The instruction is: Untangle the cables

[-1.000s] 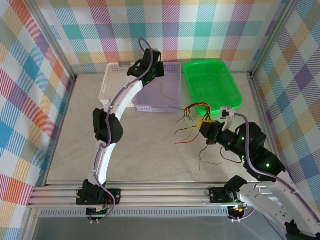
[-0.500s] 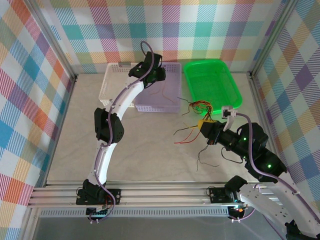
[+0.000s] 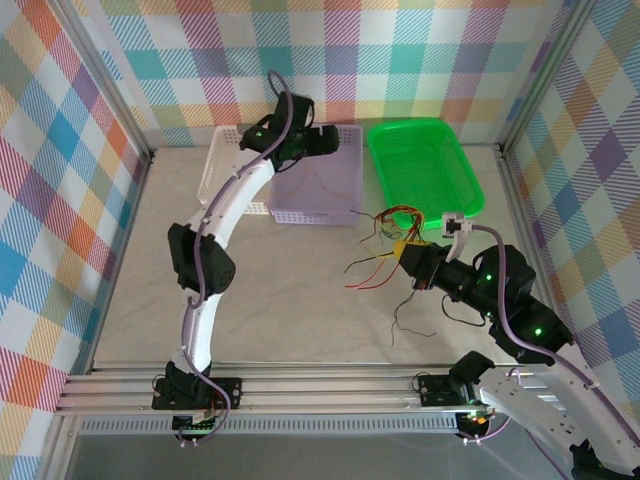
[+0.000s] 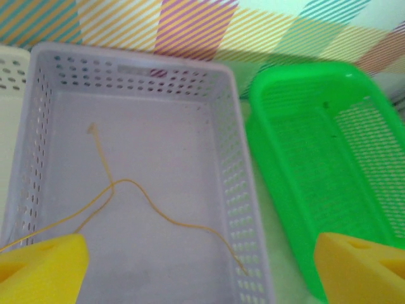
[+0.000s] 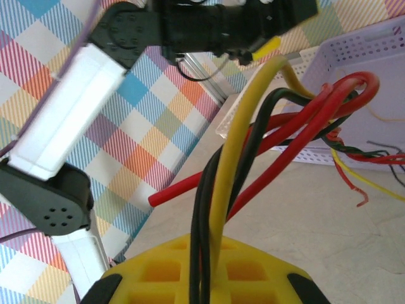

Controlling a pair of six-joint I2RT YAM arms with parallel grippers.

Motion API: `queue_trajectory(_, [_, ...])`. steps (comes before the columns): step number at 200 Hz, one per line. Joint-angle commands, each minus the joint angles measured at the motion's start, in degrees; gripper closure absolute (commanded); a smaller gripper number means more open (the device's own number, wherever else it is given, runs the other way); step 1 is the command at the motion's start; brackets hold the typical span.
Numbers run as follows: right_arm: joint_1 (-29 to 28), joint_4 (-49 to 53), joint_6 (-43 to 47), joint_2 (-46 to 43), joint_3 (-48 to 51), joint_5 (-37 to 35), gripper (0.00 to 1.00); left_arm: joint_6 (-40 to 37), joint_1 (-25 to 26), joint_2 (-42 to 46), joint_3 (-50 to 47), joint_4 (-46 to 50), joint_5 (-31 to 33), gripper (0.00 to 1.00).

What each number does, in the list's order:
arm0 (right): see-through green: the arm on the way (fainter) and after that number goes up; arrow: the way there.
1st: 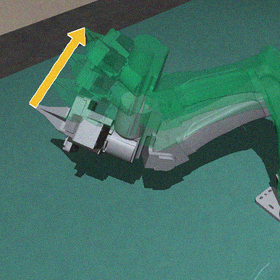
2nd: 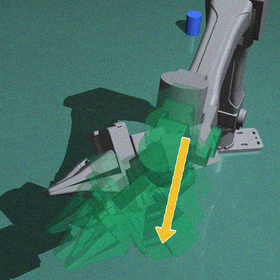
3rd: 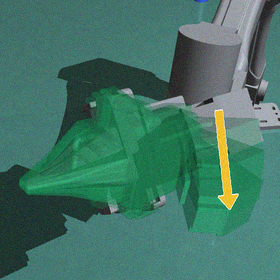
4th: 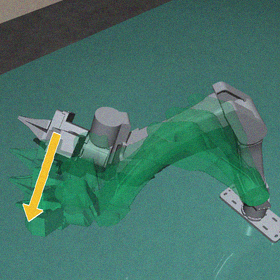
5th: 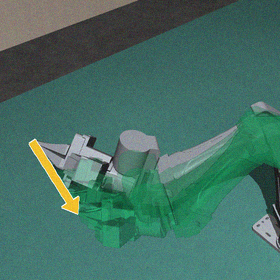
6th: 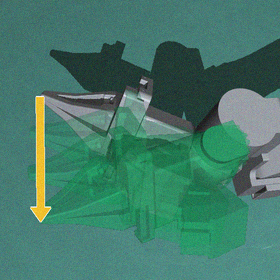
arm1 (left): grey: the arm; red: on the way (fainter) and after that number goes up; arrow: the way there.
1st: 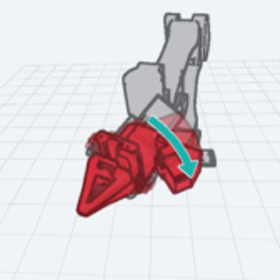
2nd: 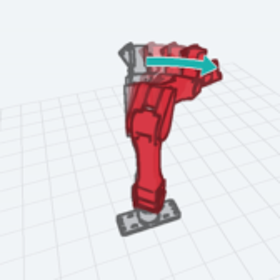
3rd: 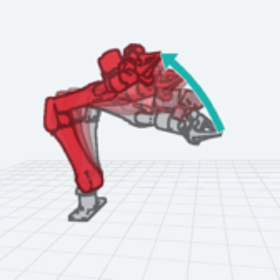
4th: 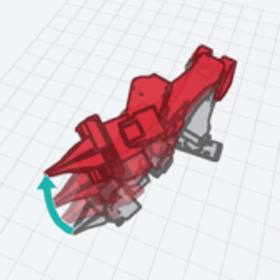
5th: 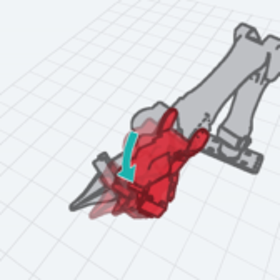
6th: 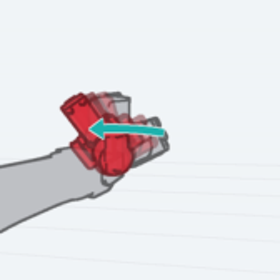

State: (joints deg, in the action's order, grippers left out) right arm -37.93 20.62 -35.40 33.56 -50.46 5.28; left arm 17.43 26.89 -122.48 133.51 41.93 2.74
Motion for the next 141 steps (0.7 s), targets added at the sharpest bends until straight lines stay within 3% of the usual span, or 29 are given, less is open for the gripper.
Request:
queue_trajectory(1, [-0.3, -3.3, -1.6, 0.0, 0.5, 1.9, 1.00, 1.5, -0.1, 6.8, -3.9, 0.4, -2.2, 0.08])
queue_trajectory(31, [-0.3, -4.4, -2.6, 0.5, 1.1, 3.6, 1.00, 3.9, -0.1, 15.1, -13.2, -1.5, -1.8, 0.08])
queue_trajectory(88, [-0.2, -4.6, -2.8, 1.5, 1.2, 5.5, 1.00, 11.7, -2.8, 27.7, -35.6, -4.1, 8.3, 0.11])
queue_trajectory(121, [-0.3, -4.1, -2.7, 1.7, 1.2, 6.0, 1.00, 17.9, -9.7, 27.0, -43.9, -7.7, 1.6, 0.12])
queue_trajectory(141, [-0.2, -4.1, -2.8, 2.0, 1.2, 6.7, 1.00, 19.5, -12.4, 23.7, -44.2, -9.2, -2.8, 0.14])
